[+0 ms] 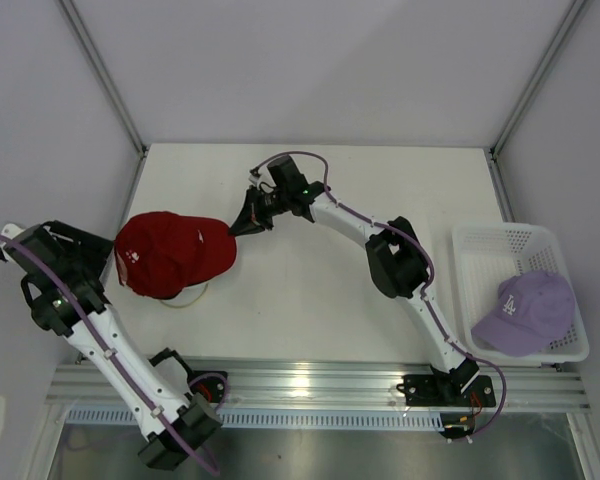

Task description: Stack the hats

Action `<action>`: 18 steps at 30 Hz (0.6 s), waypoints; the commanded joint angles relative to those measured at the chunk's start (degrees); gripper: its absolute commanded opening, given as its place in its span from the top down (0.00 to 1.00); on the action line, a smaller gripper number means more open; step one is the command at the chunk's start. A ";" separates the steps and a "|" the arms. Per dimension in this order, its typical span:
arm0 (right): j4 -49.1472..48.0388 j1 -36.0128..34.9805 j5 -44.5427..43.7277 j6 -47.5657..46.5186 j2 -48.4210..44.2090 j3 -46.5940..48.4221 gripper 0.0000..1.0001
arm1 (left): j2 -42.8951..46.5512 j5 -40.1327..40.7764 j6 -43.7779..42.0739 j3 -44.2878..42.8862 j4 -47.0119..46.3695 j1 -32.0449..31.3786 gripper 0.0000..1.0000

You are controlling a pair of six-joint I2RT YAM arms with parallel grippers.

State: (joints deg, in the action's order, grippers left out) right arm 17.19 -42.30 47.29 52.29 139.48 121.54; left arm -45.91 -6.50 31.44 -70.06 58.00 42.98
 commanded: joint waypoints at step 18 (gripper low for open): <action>7.33 2.14 -8.61 -0.88 0.18 0.98 1.00 | -6.56 -0.28 0.81 17.42 -8.43 3.86 0.41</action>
State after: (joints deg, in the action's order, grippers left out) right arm 19.68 -41.32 45.21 51.86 139.98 123.48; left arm -52.42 -9.52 31.75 -53.01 52.12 46.00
